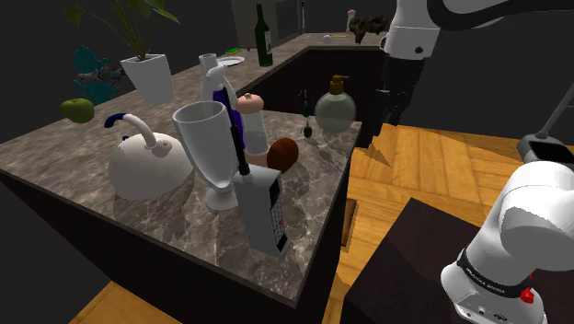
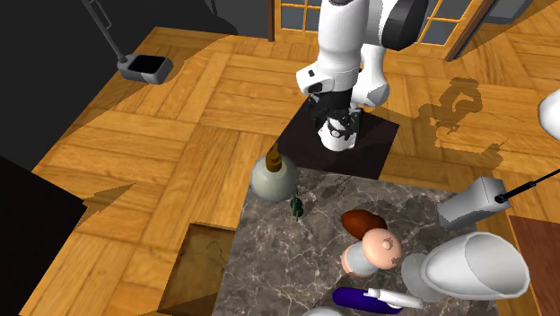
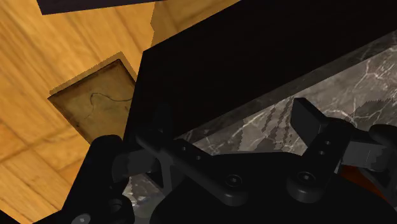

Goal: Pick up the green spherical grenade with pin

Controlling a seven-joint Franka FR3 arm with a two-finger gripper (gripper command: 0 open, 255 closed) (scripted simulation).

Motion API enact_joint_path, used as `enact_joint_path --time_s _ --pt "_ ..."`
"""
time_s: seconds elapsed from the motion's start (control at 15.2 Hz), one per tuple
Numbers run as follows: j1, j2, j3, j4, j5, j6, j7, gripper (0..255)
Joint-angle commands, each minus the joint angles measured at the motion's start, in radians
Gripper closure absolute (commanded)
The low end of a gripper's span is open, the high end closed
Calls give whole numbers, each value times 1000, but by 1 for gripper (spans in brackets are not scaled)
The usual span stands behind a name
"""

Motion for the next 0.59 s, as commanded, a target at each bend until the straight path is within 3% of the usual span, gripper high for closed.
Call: enact_joint_path --time_s 0.0,0.53 --pt "0 0 0 0 0 0 0 0" --pt "50 294 -51 251 -10 88 -169 0"
